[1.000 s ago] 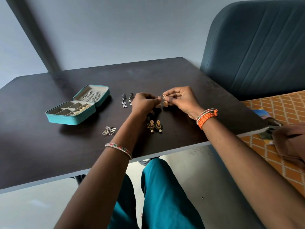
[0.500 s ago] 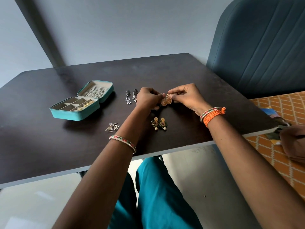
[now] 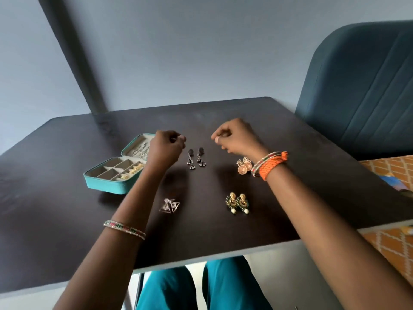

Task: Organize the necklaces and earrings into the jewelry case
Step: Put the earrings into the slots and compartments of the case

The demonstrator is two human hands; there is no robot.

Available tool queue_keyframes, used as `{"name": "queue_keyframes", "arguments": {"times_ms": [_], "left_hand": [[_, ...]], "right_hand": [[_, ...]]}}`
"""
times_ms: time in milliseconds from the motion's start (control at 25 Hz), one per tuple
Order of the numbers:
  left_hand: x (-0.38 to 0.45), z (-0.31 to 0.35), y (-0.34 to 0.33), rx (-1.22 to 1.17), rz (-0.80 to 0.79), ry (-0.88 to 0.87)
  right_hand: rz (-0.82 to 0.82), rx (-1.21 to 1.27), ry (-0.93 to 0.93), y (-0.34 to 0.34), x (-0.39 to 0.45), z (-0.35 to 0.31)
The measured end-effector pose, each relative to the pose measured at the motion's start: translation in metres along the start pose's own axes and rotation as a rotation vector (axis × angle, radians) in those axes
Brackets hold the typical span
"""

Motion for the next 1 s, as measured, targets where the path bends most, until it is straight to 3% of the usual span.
{"name": "queue_keyframes", "arguments": {"times_ms": [160,400,640,880,1000], "left_hand": [[0.002,-0.012,-0.020,0.149,-0.156,-0.052],[0.008,-0.013,-0.021,0.258,-0.086,-0.105],[0.006,-0.010,-0.028,0.356,-0.128,-0.175],[0.000,0.008,0.004,-0.190,0.100,-0.174],[0.003,0.006,0.011,-0.391,0.130,-0.152]], "right_hand": [[-0.070,-0.211,-0.076,-0.046,0.021,0.013],[-0.223,-0.238,-0.042,-0.063,0.022,0.000],[-0.077,-0.202,-0.028,-0.052,0.015,0.002],[0.156,-0.026,0.065,-0.024,0.013,-0.016],[0.206,0.095,0.140,-0.017,0.011,-0.028]]}}
Point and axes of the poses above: each hand's wrist, its own x-axis towards the middle knuckle, its own y-axis out of the back of the hand, z = x × y, the point moved 10 cm from there along x, towards the middle knuckle, and after that the axes turned 6 degrees about z, right-handed, at the moved point
